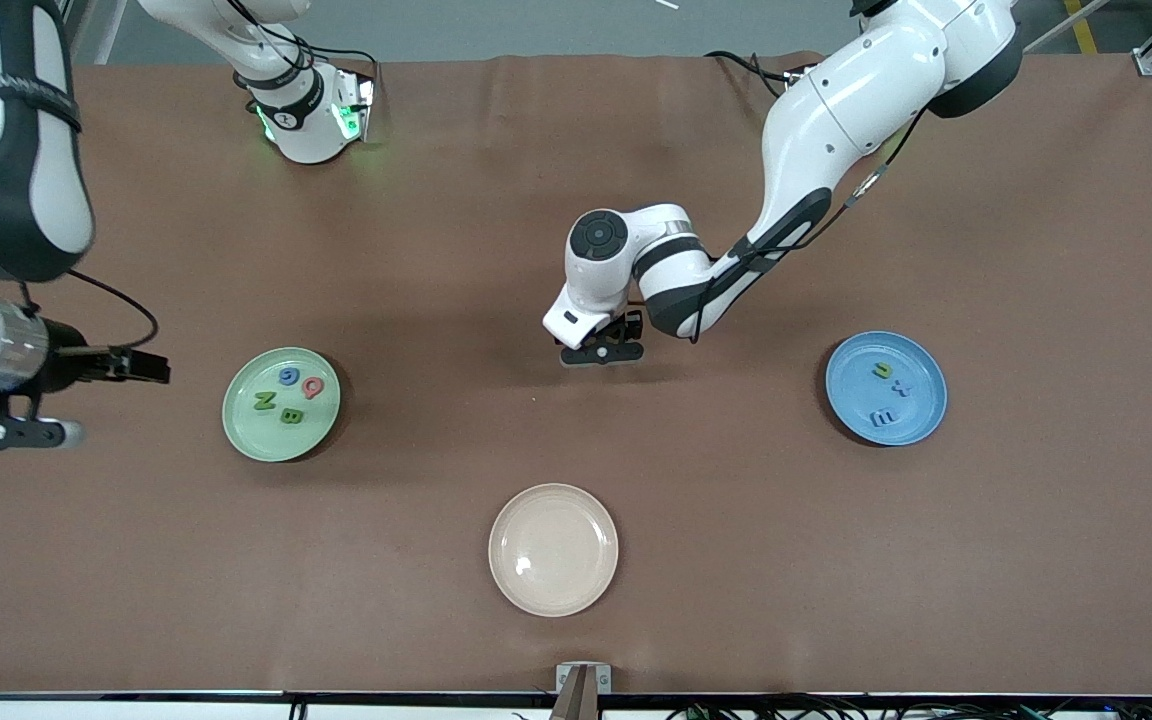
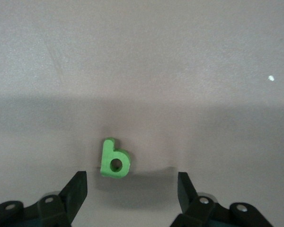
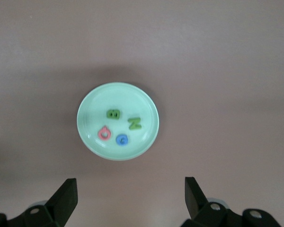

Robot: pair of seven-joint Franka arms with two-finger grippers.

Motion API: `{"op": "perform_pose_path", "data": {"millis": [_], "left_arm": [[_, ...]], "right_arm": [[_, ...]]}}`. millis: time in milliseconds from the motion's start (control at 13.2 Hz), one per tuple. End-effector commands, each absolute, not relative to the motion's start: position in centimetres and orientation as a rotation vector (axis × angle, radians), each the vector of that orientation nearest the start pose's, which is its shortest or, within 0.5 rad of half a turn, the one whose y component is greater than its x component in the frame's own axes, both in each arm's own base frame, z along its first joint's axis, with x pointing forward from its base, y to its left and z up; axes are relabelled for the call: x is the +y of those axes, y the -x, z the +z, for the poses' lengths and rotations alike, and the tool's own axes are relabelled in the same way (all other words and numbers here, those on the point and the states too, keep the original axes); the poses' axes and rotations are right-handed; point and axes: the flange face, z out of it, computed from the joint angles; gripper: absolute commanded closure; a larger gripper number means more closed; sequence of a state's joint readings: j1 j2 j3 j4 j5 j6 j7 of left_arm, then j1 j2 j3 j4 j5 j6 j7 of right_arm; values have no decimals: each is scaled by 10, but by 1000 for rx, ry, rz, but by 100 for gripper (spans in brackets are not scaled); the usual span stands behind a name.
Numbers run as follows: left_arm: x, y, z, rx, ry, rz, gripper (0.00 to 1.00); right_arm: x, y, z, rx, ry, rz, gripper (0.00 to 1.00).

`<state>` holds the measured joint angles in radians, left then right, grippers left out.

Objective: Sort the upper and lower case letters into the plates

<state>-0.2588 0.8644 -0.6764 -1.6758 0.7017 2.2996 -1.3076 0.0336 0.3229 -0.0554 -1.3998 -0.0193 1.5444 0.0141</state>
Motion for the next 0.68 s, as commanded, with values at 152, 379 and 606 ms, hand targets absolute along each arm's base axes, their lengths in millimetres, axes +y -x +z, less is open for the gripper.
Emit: {"op": "perform_pose_path", "data": {"millis": [152,379,606], "left_arm": [[-496,-445,182,-81,3121,4,15],[-490,-454,181,-67,3121,0,16],[-489,-455,178,-56,3118,-8,21]], "right_arm": [[-27,-633,549,84,3173,306,0],[-27,-633,550,57,3173,302,0],[-39,-633,549,76,3165,302,0]]}}
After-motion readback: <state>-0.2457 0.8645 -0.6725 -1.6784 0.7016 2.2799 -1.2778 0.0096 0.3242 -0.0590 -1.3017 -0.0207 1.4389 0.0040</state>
